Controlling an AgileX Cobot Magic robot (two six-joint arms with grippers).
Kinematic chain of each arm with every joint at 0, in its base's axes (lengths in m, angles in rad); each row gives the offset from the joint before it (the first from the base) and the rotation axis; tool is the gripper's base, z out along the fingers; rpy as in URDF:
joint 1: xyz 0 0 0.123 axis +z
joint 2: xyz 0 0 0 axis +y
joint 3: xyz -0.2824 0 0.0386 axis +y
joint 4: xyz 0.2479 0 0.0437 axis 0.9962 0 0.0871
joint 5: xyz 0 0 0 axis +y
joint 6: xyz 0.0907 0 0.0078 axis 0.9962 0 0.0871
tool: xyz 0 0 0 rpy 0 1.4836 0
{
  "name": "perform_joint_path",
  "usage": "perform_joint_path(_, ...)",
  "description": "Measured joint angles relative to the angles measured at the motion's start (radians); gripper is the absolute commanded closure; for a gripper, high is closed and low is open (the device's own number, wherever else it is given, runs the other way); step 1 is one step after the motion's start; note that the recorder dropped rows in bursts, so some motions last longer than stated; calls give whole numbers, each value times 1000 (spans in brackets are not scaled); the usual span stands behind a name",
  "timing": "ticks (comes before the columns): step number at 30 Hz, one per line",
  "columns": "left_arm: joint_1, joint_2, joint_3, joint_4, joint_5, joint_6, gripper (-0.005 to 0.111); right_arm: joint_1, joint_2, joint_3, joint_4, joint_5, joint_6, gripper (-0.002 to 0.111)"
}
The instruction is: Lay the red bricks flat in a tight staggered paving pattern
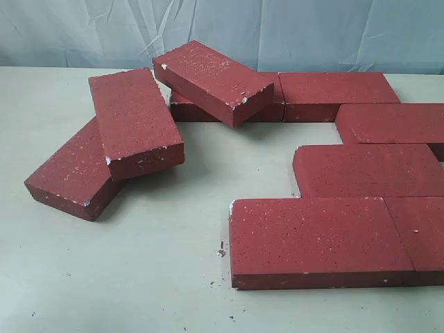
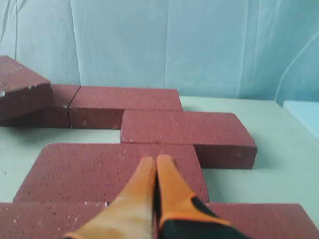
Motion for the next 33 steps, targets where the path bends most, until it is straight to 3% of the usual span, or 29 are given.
perform_joint_path(6, 0, 0, 0, -139, -130, -11, 107, 0, 0, 0, 11, -171, 0, 109)
perform_joint_path(17, 0, 0, 0, -301, -266, -22, 107, 0, -2, 0, 270, -420, 31, 109)
perform_joint_path(27, 0, 6, 0, -324, -474, -67, 107, 0, 33, -60, 277, -518, 60, 109)
perform_joint_path(33, 0, 112, -51, -324, -571, -86, 107, 0, 153, -142, 269, -577, 64, 109)
